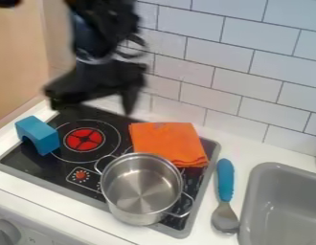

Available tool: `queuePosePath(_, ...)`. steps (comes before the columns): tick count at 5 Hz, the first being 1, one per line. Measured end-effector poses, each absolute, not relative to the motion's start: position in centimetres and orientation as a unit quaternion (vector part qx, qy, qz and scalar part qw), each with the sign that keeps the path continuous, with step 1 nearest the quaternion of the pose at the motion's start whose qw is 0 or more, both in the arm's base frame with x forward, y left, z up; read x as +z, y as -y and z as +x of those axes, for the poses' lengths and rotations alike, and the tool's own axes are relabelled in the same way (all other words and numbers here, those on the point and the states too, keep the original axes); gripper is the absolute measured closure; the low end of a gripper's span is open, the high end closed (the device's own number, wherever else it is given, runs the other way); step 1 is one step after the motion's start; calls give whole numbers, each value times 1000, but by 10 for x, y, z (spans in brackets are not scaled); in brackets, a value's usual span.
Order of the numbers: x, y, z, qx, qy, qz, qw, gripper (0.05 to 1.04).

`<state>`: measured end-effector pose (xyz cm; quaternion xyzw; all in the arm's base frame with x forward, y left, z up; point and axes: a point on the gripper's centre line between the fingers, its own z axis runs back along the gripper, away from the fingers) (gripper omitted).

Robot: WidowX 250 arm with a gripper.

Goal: Put the blue thing on top of the orange cloth

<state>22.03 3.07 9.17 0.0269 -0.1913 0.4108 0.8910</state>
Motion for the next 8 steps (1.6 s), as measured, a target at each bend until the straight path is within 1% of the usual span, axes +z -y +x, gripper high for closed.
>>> queuePosePath(1,81,-59,216,458,172,37,872,83)
queuePosePath(2,65,-85,214,506,147,40,849,83)
queuePosePath(3,61,-101,224,521,145,48,840,83)
queuePosePath(4,47,-113,230,540,124,45,831,83)
queuePosePath(5,39,-119,244,534,119,45,836,83)
queuePosePath(7,18,-119,246,531,99,46,841,83)
queuePosePath(8,13,-121,246,528,99,53,842,83)
